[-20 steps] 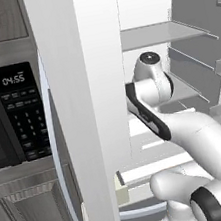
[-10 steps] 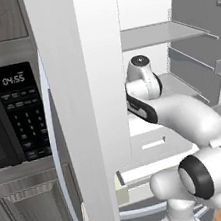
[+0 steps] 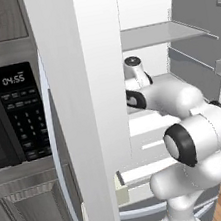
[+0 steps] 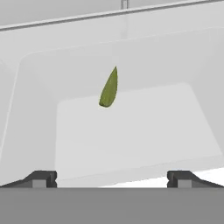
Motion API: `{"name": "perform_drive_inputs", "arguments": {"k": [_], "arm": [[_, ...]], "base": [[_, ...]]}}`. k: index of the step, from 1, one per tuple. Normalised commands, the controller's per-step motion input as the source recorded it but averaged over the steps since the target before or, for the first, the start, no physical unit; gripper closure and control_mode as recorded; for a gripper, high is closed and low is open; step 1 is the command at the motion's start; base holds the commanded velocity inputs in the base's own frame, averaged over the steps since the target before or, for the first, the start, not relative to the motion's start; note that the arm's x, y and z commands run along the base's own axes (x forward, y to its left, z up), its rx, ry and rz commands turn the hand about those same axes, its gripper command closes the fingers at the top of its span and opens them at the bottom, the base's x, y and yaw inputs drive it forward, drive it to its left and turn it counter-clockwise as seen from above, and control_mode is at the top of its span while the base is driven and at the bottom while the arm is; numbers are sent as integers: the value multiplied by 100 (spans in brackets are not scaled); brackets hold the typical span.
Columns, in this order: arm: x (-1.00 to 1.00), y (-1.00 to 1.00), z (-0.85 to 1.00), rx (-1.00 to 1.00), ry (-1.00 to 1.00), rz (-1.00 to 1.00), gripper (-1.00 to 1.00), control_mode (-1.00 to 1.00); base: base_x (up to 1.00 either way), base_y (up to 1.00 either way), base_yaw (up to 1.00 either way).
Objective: Grab the lemon wedge and garlic from the fridge, place them in the blender, close the lid, and turn on the blender to create a marinade.
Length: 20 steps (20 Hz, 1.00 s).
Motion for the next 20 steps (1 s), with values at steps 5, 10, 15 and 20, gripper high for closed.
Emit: {"name": "perform_drive_inputs", "arguments": {"k": [5, 10, 15, 20], "arm": [[46, 0, -36, 0, 3, 0, -100, -100], [44, 0, -37, 0, 4, 0, -100, -100], [48, 0, -26, 0, 5, 0, -100, -100], [46, 0, -24, 0, 5, -2, -100, -100]], "base": [[0, 0, 0], [0, 0, 0], [0, 0, 0], [0, 0, 0]]}}
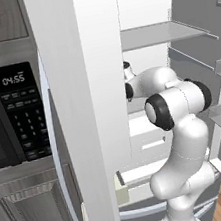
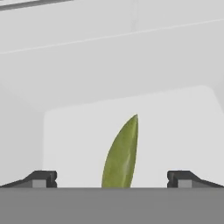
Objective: Grab the lemon wedge and garlic from the fridge, place them in the blender, close the lid, and turn on the blender to create a marinade.
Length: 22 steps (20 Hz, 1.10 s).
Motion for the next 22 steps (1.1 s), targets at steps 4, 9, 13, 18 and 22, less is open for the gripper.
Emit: {"name": "perform_drive_inputs", "arguments": {"k": [4, 9, 13, 18, 22], "arm": [[49, 0, -23, 0, 5, -2, -100, -100], [24, 0, -36, 0, 5, -1, -100, -100], [-5, 0, -58, 0, 0, 0, -100, -100], [-23, 0, -53, 0, -1, 0, -100, -100], [-23, 0, -33, 0, -6, 0, -100, -100]], "base": [[0, 0, 0], [0, 0, 0], [0, 0, 0], [0, 0, 0], [0, 0, 0]]}}
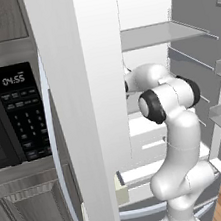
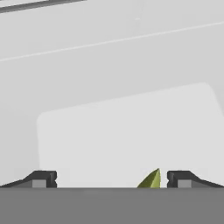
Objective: Grab the lemon wedge and garlic from the fridge, place them in the blender, close the lid, and turn on the blender to create a marinade.
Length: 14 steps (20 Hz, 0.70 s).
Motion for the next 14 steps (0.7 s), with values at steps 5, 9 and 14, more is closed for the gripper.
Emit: {"name": "perform_drive_inputs", "arguments": {"k": [5, 9, 14], "arm": [[-43, -5, -17, 0, -15, 0, -100, -100], [-45, -5, -16, 0, -15, 0, -100, -100], [-2, 0, -19, 0, -1, 0, -100, -100]], "base": [[0, 0, 0], [0, 0, 0], [0, 0, 0]]}}
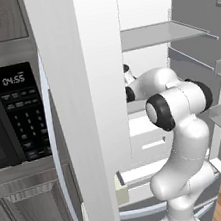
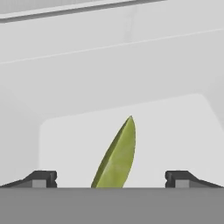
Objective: Grab the lemon wedge and garlic from the fridge, place them in the blender, close the lid, and turn on the blender to create a marinade.
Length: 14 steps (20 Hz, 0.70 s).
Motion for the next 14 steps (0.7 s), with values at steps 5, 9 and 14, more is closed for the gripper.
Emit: {"name": "perform_drive_inputs", "arguments": {"k": [5, 9, 14], "arm": [[5, 0, -29, 0, 0, 0, 100, -100], [4, 0, -28, 0, 0, 0, 100, -100], [6, 0, -29, 0, 0, 0, 100, -100]], "base": [[0, 0, 0], [0, 0, 0], [0, 0, 0]]}}
